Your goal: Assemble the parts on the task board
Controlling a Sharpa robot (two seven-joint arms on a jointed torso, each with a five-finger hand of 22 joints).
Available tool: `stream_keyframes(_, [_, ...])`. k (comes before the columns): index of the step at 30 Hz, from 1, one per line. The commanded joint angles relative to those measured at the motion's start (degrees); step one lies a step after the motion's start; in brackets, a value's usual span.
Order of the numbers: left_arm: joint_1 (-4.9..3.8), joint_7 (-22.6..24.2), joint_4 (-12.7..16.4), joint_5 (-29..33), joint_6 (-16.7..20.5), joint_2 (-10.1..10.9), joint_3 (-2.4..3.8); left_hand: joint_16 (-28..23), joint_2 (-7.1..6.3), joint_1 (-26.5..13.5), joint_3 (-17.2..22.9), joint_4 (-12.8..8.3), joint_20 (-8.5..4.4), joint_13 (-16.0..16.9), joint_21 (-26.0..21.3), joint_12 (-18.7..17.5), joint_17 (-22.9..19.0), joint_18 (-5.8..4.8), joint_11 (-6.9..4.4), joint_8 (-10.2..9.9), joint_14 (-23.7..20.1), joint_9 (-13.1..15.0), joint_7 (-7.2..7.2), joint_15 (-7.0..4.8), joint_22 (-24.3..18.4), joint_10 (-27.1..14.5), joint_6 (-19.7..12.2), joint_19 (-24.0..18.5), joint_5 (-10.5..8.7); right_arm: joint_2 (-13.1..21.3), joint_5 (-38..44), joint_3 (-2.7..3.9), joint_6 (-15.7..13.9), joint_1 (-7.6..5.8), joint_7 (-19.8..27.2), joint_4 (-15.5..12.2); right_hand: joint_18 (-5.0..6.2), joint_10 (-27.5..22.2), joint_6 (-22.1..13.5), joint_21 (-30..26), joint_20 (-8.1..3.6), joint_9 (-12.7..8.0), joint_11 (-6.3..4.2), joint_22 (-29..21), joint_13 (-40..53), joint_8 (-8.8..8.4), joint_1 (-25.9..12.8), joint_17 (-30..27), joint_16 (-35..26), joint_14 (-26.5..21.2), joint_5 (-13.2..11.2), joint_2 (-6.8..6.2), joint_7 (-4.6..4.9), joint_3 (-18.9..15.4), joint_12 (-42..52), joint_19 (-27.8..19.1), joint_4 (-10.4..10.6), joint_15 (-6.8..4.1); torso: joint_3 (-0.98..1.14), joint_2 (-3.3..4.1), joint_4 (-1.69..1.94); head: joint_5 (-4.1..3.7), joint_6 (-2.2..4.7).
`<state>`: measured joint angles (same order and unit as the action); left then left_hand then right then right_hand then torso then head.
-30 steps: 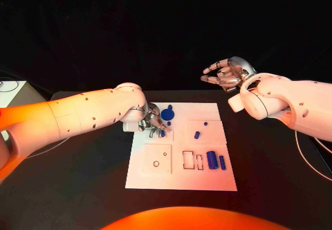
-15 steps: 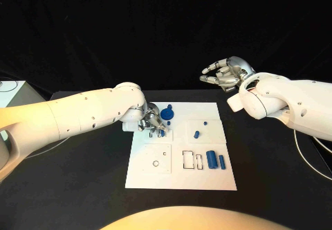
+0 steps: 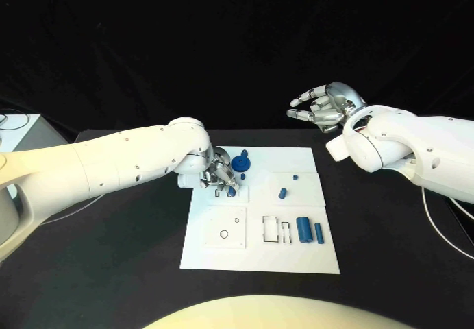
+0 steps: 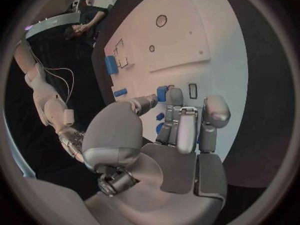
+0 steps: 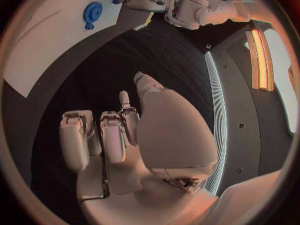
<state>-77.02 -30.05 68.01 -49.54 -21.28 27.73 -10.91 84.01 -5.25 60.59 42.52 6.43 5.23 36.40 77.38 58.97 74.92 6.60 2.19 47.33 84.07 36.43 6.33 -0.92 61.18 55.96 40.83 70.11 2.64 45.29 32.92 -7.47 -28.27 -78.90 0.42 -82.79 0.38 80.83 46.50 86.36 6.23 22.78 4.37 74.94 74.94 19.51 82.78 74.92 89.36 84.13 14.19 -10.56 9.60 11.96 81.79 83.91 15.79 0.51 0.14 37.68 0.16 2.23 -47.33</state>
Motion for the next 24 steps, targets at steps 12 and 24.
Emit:
stream_keyframes(12, [0.04,0.9,1.1,2.0,1.6,1.2,0.02,0.2,0.8,2.1,10.0,-8.2,-0.35,-0.8,0.9,-1.2,4.6,-0.78,-0.1,-0.1,0.7,3.2,0.06,-0.37,1.1,1.1,0.1,0.5,0.41,0.0,0.5,-0.05,0.5,0.0,0.1,0.3,0.64,-0.2,-0.4,-0.2,-0.02,0.0,0.33,12.4,5.7,0.28,-0.6,13.0,-0.4,5.3,-0.3,0.18,-0.09,0.3,-0.3,4.2,0.1,-0.12,0.07,0.05,-0.09,0.1,0.01])
stream_keyframes(24, [-0.03,1.2,4.6,3.9,7.2,4.3,0.9,2.5,-2.09,-0.6,12.8,-10.9,-1.36,3.4,4.2,1.5,8.9,-1.95,-1.24,-0.2,3.3,5.3,-0.99,-1.48,7.4,7.3,3.7,5.2,11.81,0.3,0.5,-0.1,0.5,0.02,0.1,0.5,0.65,-0.2,-0.4,-0.2,-0.01,0.0,0.33,12.4,5.6,0.34,-0.6,13.0,-0.4,5.3,-0.5,0.19,-0.09,0.5,-0.4,4.2,0.1,-0.13,0.09,-0.06,0.05,-0.08,-0.22])
